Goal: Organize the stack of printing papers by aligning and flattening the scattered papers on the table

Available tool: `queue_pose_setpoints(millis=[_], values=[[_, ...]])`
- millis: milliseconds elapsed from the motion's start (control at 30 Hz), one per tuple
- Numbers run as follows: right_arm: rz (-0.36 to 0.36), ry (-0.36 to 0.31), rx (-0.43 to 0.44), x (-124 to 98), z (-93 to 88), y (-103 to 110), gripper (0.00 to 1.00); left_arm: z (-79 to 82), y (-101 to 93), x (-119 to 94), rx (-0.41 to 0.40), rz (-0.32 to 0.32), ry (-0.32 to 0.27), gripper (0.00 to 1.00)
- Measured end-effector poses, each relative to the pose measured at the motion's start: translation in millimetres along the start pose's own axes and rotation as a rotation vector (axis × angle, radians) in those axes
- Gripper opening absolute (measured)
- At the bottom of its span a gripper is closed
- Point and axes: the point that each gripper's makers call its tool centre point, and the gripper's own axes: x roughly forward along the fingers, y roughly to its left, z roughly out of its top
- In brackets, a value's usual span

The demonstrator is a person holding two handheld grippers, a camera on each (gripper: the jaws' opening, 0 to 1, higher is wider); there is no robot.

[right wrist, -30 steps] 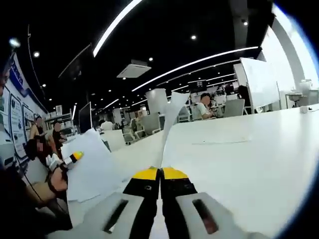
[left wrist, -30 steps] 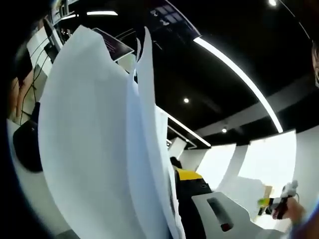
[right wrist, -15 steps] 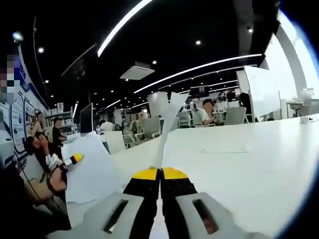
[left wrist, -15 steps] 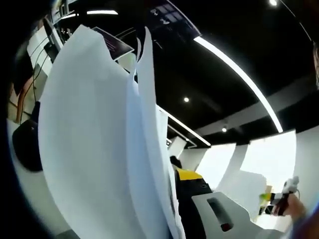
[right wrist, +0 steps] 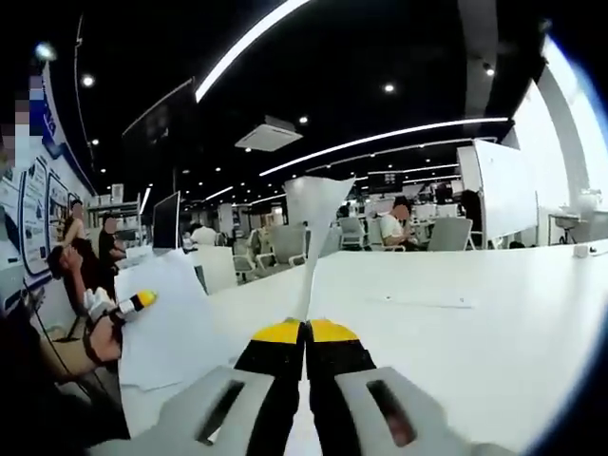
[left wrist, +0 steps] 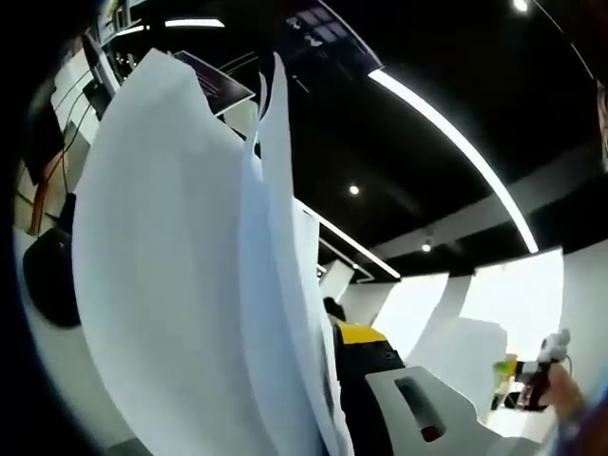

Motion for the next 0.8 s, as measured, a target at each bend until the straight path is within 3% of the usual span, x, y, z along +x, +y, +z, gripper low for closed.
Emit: queue_pose_setpoints(millis=[400, 800], values=[[-0.026, 0.015, -0.051, 3.6, 4.6, -2.4, 0.00, -1.0, -0.6, 0.4, 0.006, 0.001, 0.006, 0.10], [-0.067, -0.036, -0.042, -1.2, 15.9, -14.1, 0.00, -2.7, -0.6, 1.5, 0.008, 0.004, 0.015, 0.11]])
